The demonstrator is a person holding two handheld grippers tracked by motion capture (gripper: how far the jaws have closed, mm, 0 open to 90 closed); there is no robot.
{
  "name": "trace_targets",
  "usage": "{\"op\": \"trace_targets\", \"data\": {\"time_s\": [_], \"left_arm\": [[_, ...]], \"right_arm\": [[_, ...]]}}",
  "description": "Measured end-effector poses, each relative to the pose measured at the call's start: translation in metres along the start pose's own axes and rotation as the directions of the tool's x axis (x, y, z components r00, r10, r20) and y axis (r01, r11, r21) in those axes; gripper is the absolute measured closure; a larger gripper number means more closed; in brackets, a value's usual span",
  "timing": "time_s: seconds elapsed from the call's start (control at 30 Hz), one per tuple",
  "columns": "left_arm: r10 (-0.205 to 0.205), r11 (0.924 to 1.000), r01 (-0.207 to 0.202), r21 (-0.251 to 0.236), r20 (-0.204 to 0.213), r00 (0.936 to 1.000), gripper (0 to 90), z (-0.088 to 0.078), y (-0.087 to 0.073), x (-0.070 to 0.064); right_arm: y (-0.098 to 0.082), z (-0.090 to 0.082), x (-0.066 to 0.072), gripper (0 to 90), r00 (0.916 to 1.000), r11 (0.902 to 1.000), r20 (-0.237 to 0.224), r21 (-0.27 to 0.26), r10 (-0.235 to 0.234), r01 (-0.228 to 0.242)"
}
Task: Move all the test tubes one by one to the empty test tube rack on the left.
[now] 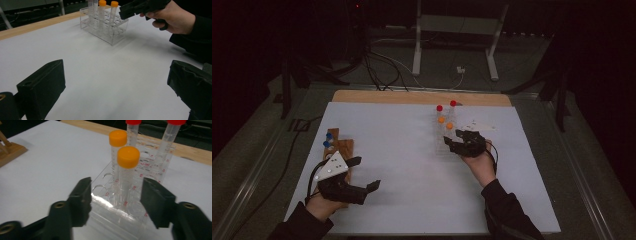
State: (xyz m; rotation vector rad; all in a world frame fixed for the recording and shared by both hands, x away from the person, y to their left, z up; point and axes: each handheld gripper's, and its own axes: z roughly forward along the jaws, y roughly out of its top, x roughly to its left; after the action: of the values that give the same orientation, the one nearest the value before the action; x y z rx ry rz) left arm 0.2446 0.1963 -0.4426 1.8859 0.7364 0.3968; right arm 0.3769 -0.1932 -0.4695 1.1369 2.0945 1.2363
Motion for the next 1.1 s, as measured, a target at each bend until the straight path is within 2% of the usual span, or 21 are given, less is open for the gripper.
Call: {"op": "trace_targets", "data": {"time_s": [0.13, 0.37, 0.4, 0.67, 0.83, 1.1], "left_arm": [[0.001, 1.0000, -0.001, 0.004, 0.002, 1.0000, 2.5, 0.001, -0.001, 0.000], [-0.003, 1.0000, 0.003, 0.003, 0.003, 1.0000, 2.5, 0.001, 0.000, 0.000], [-0.004, 1.0000, 0.004, 0.004, 0.006, 1.0000, 2.5, 0.001, 0.000, 0.000], [-0.003, 1.0000, 0.003, 0.007, -0.002, 1.0000, 2.5, 0.002, -0.001, 0.001], [-0.005, 0.9999, 0.005, 0.009, 0.001, 1.0000, 2.5, 0.002, -0.001, 0.001], [-0.002, 0.9999, 0.002, 0.013, 0.005, 1.0000, 2.5, 0.002, -0.001, 0.001]], "right_arm": [[0.003, 0.009, 0.000, 53.0, 0.9998, 0.9998, 0.018, 0.019, 0.005, -0.005], [0.005, 0.018, -0.002, 61.7, 0.9989, 0.9988, 0.041, 0.043, 0.023, -0.024], [0.005, 0.019, -0.002, 63.4, 0.9984, 0.9988, 0.053, 0.045, 0.017, -0.019], [0.007, 0.025, -0.003, 73.6, 0.9978, 0.9985, 0.065, 0.053, 0.012, -0.015], [0.010, 0.023, -0.003, 74.9, 0.9971, 0.9986, 0.075, 0.051, 0.007, -0.011], [0.021, 0.012, -0.001, 75.0, 0.9967, 0.9999, 0.080, 0.015, -0.008, 0.007]]}}
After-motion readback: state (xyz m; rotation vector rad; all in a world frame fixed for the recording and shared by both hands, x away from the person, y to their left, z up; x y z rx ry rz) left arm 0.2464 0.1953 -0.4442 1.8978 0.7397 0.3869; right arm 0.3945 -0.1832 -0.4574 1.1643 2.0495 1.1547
